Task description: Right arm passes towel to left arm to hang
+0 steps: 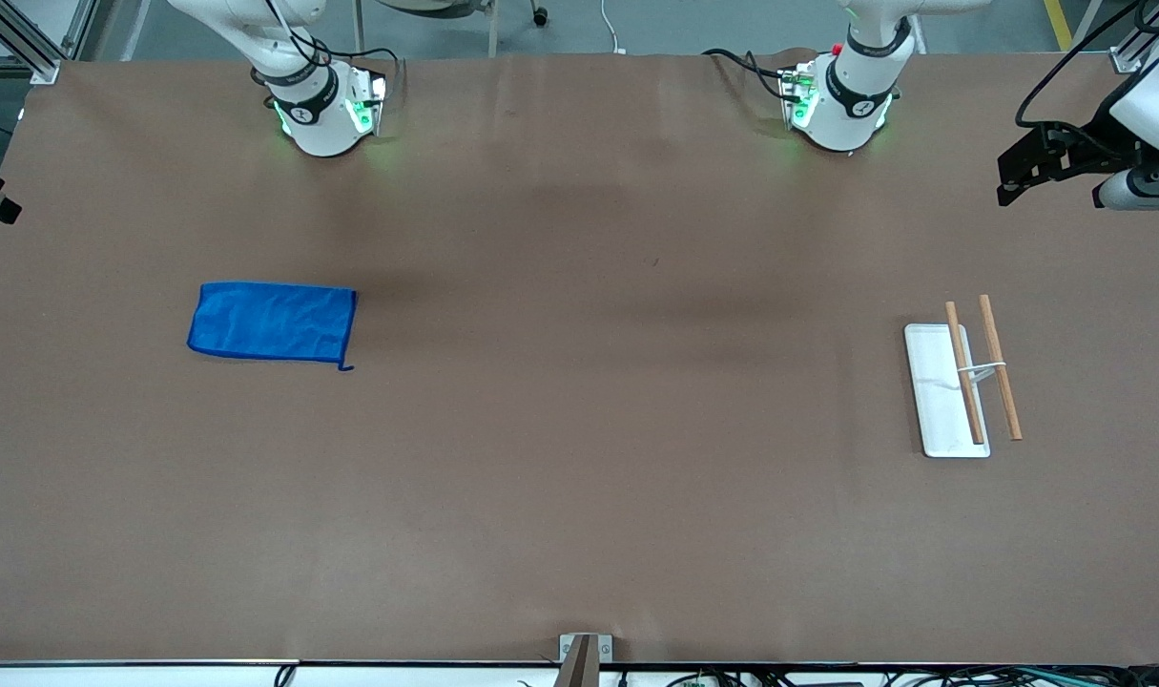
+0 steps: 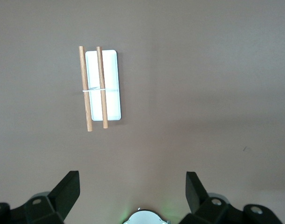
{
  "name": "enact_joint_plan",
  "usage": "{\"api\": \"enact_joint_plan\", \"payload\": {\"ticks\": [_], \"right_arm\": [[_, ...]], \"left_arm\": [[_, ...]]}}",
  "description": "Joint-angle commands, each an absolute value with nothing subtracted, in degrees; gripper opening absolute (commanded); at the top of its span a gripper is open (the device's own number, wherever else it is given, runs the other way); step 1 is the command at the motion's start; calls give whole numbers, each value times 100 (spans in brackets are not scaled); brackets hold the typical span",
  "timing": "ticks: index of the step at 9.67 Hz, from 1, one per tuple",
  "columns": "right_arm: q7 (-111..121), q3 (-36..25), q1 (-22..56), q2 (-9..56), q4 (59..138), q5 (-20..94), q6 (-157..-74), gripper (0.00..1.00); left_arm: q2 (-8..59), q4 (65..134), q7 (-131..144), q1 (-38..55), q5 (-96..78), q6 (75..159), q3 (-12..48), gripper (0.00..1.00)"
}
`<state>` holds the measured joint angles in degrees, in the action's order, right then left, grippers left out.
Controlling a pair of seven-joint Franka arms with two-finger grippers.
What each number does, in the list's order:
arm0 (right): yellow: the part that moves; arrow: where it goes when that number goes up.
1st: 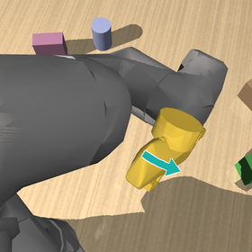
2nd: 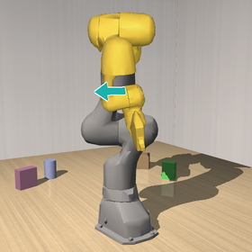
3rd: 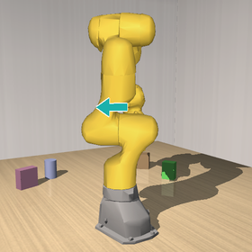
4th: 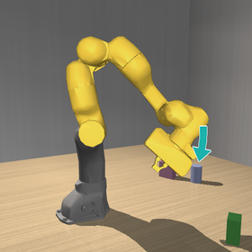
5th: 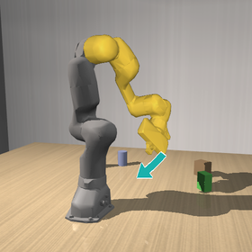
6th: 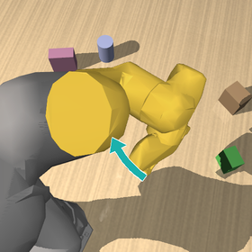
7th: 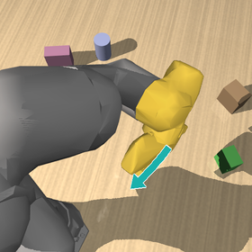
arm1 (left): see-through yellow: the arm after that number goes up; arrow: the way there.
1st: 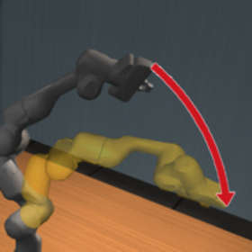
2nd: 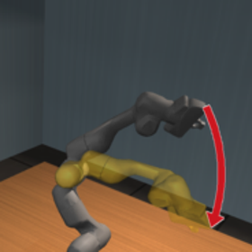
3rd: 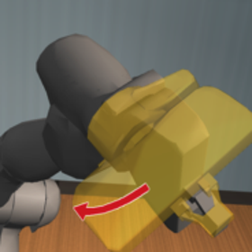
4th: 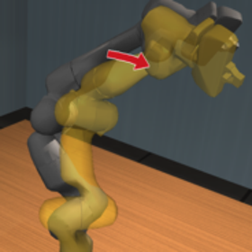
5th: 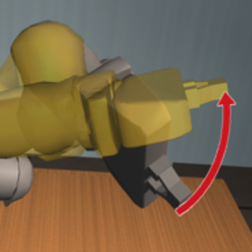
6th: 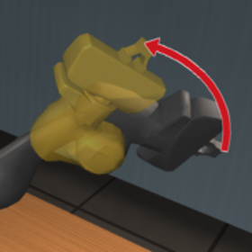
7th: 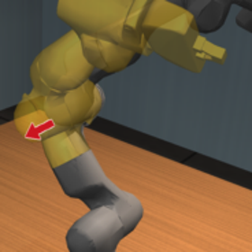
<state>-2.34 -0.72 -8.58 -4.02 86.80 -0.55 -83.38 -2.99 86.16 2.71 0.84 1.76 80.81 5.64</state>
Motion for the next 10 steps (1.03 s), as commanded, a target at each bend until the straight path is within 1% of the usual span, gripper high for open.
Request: {"api": "enact_joint_plan", "payload": {"ticks": [1,5,6,8,10], "right_arm": [[-220,-35,-932,-404,8657,-70,-8288,100],[-185,-26,-905,-361,8727,-97,-8210,100],[-193,-18,-888,-334,9163,-97,-8453,100],[-185,0,-879,-325,10347,-97,-9513,100],[-176,0,-861,-343,11857,-105,-11188,100]], "left_arm": [[-167,8604,360,105,150,7980,571,100],[-158,8517,299,106,141,7980,571,100],[-123,8499,264,88,141,7980,571,100],[-88,8499,281,79,123,7980,571,100],[-79,8499,342,97,123,7989,571,100]]}}
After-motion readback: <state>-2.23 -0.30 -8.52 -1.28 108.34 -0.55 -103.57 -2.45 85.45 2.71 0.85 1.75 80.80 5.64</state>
